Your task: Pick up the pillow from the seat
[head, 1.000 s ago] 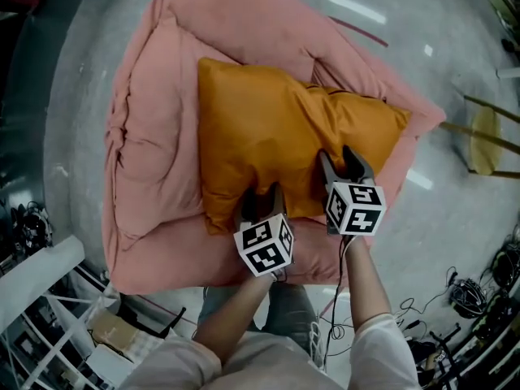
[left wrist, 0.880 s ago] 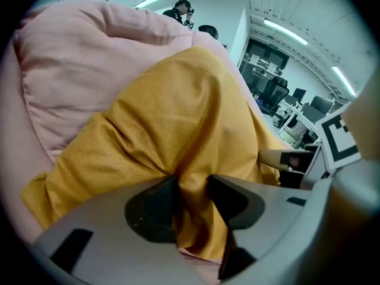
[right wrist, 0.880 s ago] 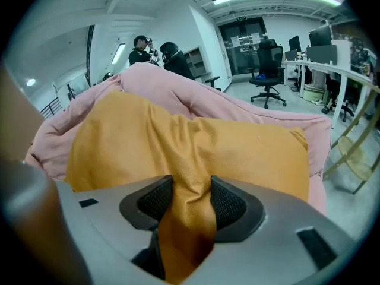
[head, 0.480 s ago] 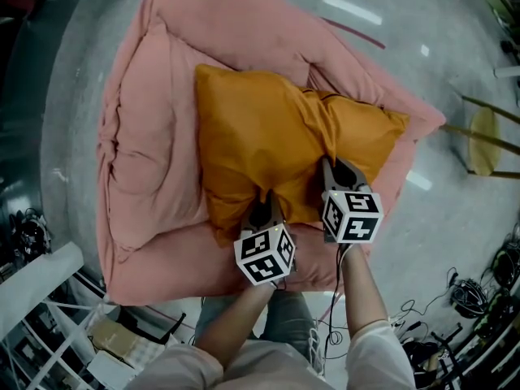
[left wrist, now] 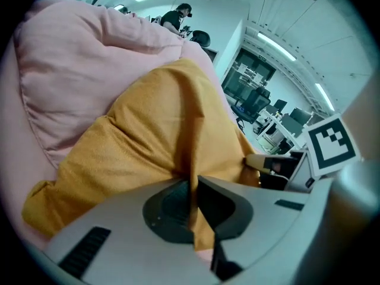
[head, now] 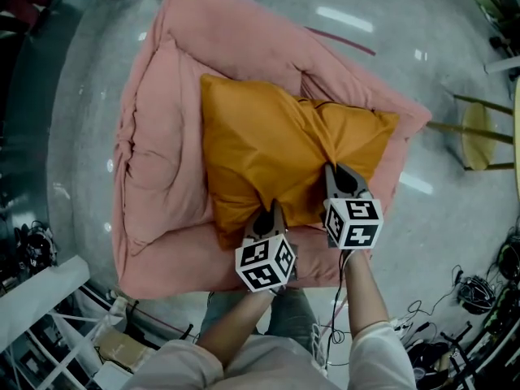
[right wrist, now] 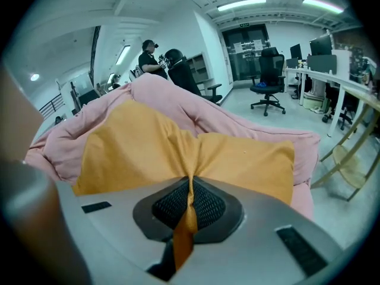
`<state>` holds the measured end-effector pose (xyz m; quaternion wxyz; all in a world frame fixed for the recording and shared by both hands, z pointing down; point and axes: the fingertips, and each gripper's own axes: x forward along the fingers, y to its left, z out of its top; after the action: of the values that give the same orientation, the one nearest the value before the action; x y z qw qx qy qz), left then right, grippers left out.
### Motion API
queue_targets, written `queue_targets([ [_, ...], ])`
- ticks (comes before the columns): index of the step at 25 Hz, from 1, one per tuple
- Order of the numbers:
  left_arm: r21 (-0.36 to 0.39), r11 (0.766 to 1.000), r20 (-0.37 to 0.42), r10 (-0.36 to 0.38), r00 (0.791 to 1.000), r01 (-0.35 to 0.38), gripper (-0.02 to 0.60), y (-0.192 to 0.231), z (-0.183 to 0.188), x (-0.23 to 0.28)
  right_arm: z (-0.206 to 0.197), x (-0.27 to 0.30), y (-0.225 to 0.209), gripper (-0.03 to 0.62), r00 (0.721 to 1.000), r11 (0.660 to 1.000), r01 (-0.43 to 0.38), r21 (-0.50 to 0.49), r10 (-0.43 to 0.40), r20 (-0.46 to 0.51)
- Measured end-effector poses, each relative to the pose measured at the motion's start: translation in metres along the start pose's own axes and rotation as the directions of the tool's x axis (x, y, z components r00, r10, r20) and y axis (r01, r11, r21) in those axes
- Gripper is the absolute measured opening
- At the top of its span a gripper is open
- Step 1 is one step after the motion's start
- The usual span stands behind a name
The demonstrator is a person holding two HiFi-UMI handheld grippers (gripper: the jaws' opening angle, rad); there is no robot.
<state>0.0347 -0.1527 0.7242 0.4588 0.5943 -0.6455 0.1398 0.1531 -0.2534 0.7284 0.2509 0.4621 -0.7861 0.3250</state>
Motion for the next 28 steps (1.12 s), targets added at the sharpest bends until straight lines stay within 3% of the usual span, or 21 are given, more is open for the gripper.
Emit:
queue_targets([
  [5, 0.029, 0.998, -0.001, -0.048, 0.999, 0.048, 0.014, -0.013, 0.012, -0.028, 0.013, -0.032, 0.006, 0.032, 0.999, 1.0, 0.026, 0.017, -0.027, 0.033],
  [11, 0.134, 0.979, 0.0, -0.155, 0.988, 0.154, 0.014, -0.047, 0.035, -0.059, 0.028, -0.091, -0.003, 0.032, 0.989, 0.99, 0.098, 0.099, -0.107, 0.101],
  [17, 0.239, 0.938, 0.004, -0.258, 0.966, 0.25, 0.014, -0.078, 0.055, -0.092, 0.048, -0.144, -0.003, 0.032, 0.968, 0.975, 0.166, 0.147, -0.19, 0.166],
  [28, 0.372, 0.843, 0.014, -0.425, 0.905, 0.39, 0.014, -0.117, 0.096, -0.143, 0.079, -0.226, 0.011, 0.032, 0.898, 0.934, 0.292, 0.204, -0.341, 0.277],
])
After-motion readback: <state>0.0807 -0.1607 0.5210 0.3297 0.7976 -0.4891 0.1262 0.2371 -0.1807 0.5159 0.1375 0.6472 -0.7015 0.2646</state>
